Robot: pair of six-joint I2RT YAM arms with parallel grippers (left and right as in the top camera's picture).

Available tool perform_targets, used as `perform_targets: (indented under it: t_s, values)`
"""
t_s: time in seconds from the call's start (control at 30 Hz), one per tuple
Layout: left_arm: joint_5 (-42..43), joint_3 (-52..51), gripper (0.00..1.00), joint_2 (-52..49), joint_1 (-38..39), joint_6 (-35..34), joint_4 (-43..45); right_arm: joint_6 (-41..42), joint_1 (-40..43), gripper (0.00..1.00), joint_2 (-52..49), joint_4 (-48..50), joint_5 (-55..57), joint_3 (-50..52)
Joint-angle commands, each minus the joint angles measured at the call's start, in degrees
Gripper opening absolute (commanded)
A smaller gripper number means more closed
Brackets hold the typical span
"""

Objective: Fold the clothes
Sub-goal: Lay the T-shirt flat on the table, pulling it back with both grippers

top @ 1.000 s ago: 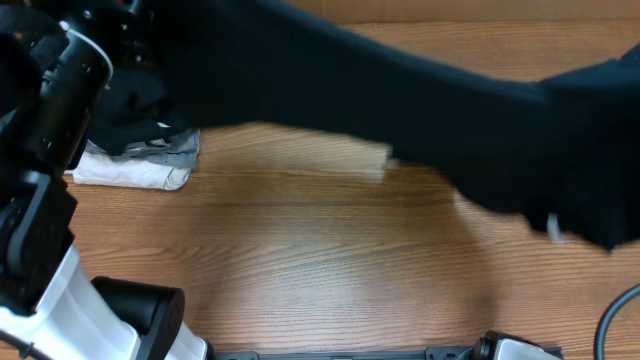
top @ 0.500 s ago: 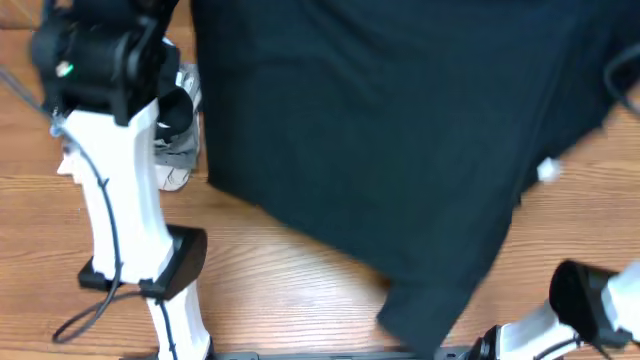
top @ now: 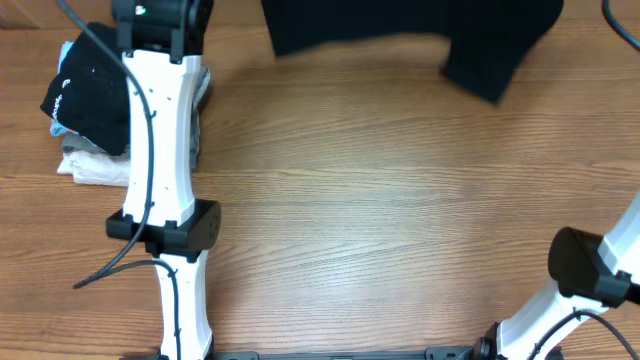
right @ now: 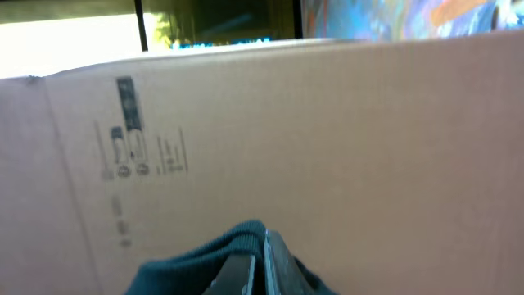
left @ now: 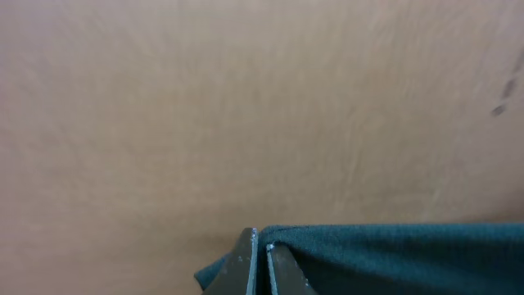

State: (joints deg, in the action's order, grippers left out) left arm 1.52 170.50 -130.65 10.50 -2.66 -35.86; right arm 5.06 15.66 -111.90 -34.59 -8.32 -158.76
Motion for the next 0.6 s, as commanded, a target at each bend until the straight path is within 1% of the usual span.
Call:
perform_targets:
  t_s: [0.0, 0.07, 0.1, 0.2, 0.23, 0.3, 0.43, 0.57]
  values:
    - [-0.4, 1.8, 0.04, 5.9, 0.0, 1.5, -4.7, 0.9, 1.5, 0.04, 2.4, -5.7, 0.5, -1.6]
    - [-0.3, 1.8, 0.04, 5.8, 0.0, 2.4, -9.2, 0.9, 1.5, 0.04, 2.1, -10.3, 0.5, -1.0]
    - [-0.2, 1.7, 0.04, 5.2, 0.0, 2.7, -15.3, 0.9, 1.5, 0.04, 1.6, -15.3, 0.0, 0.0]
    - [0.0, 1.7, 0.04, 3.5, 0.0, 2.7, -26.7, 0.9, 1.3, 0.04, 0.1, -23.9, -4.5, 2.5]
    - [0.0, 1.7, 0.04, 2.2, 0.0, 2.7, -32.3, 0.9, 1.2, 0.04, -0.5, -26.7, -7.0, 3.9]
    - [0.0, 1.7, 0.04, -0.1, 0.0, 2.4, -39.8, -0.3, 0.9, 0.04, -1.6, -30.5, -10.4, 7.2]
    - [0.1, 1.7, 0.04, -2.8, -0.2, 0.0, -49.0, -1.0, 0.4, 0.04, -2.3, -33.6, -13.0, 11.6]
    - [1.3, 1.7, 0.04, -3.1, -0.3, -0.4, -54.0, -1.1, 0.4, 0.04, -2.2, -37.4, -13.0, 12.1]
